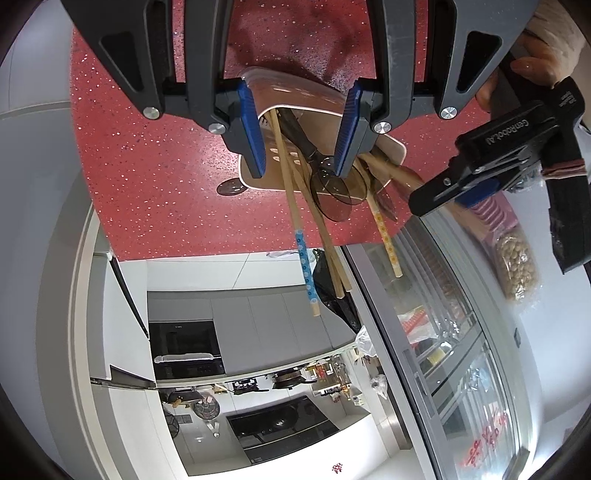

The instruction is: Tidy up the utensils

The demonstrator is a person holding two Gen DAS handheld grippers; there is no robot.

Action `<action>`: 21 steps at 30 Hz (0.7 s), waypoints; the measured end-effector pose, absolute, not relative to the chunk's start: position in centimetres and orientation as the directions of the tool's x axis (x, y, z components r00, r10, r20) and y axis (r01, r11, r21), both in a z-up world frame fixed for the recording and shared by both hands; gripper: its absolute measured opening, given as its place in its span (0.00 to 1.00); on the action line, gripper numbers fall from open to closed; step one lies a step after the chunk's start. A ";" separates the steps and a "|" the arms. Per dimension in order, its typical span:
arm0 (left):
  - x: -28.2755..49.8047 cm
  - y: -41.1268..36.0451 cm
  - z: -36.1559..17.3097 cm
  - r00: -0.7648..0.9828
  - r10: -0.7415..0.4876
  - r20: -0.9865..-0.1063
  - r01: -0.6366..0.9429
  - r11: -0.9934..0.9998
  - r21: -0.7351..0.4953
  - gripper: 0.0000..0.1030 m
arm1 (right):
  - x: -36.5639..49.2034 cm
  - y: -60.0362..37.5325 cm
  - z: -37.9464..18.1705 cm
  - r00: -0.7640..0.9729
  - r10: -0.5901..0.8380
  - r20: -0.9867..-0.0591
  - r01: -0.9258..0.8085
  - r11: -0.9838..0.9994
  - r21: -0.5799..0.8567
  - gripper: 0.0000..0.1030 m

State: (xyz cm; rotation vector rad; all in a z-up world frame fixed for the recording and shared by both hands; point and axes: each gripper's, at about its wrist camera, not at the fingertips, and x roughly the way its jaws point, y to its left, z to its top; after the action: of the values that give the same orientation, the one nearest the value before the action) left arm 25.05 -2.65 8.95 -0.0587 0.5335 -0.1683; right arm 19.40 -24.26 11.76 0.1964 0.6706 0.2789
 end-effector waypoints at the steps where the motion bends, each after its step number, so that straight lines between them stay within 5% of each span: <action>1: 24.9 -2.5 9.0 0.851 -0.169 -0.498 0.142 0.986 -0.093 1.00 | 19.3 -24.1 11.8 0.749 0.316 -0.583 -0.193 0.945 0.264 0.41; 10: 23.2 -1.4 8.3 0.853 -0.127 -0.506 0.114 0.992 -0.057 1.00 | 18.1 -23.8 12.5 0.754 0.292 -0.589 -0.181 0.953 0.242 0.54; 17: 21.0 -1.1 7.5 0.832 -0.131 -0.539 0.113 0.991 -0.067 1.00 | 16.9 -23.8 12.3 0.753 0.251 -0.609 -0.143 0.965 0.221 0.77; 21: 19.8 -1.3 7.0 0.821 -0.127 -0.556 0.114 0.992 -0.059 1.00 | 16.0 -23.8 12.2 0.755 0.215 -0.619 -0.107 0.973 0.206 0.78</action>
State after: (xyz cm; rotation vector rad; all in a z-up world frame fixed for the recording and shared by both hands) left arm 19.81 -1.31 7.04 -0.0231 0.5932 -0.1285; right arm 16.04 -23.83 12.20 0.1621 0.6938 0.1763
